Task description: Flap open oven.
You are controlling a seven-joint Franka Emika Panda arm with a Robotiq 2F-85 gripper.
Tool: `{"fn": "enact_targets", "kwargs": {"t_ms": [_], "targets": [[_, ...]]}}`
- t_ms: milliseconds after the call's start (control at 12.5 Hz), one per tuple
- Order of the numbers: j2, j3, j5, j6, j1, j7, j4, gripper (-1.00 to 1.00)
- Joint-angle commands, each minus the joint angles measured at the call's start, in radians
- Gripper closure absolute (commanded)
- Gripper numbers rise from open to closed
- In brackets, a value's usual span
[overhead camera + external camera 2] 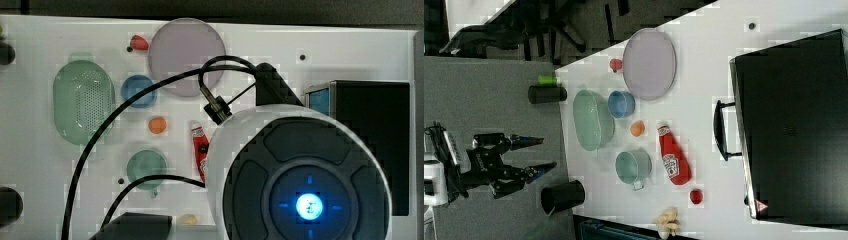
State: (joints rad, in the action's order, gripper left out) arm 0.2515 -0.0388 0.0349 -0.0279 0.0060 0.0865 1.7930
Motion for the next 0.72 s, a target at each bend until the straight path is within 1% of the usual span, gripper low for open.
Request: {"fn": "enact_targets", "kwargs": {"t_ms": [80,240,320,560,720], "targets": [[-0.041,-0.009,-0.001,0.004,-0.004,0.038,0.023,0.09],[-0.041,-0.012,-0.001,0.006,-0.004,0.037,0.026,0.56],[-0.041,-0.013,0.000,0.006,-0.005,0.037,0.032,0.65],[-0.041,-0.039,0.013,0.004,-0.007,-0.002,0.072,0.65],[-0.041,-0.071,0.014,0.001,-0.011,-0.154,0.103,0.65]]}}
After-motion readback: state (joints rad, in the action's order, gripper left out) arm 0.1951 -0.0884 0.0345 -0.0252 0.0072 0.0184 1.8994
